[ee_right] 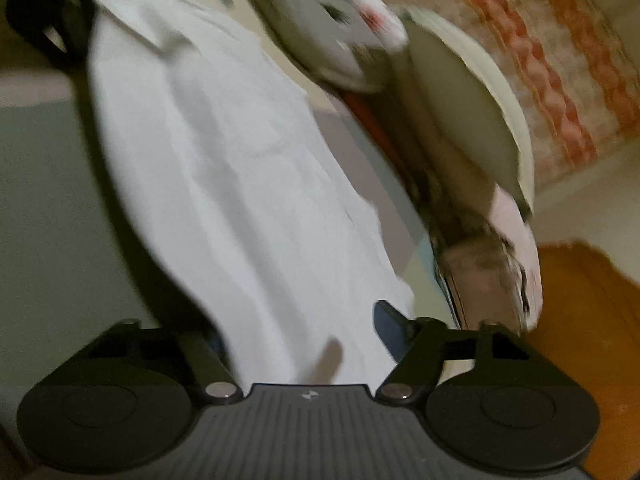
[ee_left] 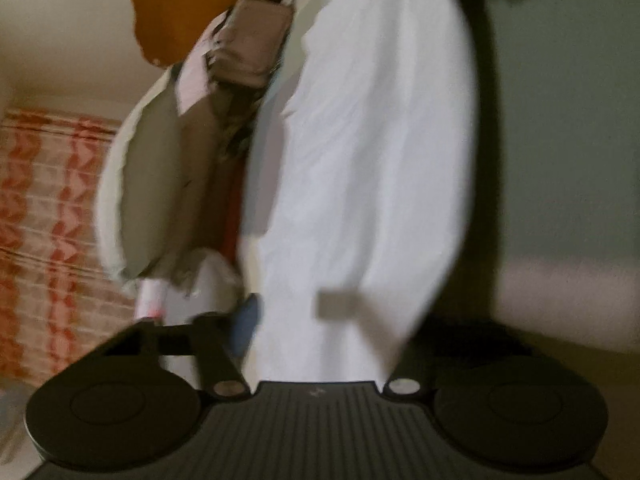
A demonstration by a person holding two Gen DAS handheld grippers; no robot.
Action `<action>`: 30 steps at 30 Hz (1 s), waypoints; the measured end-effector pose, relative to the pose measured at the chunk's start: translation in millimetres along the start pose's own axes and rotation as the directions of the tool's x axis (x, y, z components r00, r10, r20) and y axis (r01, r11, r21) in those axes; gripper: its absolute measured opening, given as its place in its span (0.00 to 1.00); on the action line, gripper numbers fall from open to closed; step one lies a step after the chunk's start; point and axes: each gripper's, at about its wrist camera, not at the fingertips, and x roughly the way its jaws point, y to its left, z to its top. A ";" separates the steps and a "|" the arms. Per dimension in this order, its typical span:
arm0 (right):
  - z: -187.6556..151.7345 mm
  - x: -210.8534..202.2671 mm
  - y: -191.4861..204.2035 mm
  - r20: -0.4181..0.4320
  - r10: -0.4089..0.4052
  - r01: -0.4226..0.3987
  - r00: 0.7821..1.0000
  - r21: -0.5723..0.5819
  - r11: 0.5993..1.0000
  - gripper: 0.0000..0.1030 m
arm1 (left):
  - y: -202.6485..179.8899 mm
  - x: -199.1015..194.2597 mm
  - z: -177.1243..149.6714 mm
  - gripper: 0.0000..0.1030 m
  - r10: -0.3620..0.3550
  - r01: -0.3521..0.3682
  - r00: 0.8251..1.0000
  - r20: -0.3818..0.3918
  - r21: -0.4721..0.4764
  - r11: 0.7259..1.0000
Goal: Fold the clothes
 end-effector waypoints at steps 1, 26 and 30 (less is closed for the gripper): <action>3.4 -1.1 7.8 0.015 -0.007 0.007 1.000 -0.034 0.999 0.63 | -2.8 0.7 5.8 0.37 -0.013 0.013 1.000 0.005 0.002 1.000; -13.2 18.0 26.0 -0.008 -0.122 0.118 0.993 -0.186 0.976 0.09 | -25.3 -1.4 -13.8 0.07 0.074 -0.070 0.996 -0.043 0.094 0.993; -11.1 5.2 18.3 -0.001 -0.116 0.114 0.993 -0.157 0.981 0.07 | -17.3 -10.1 -16.8 0.04 0.060 -0.057 0.997 -0.038 0.078 0.995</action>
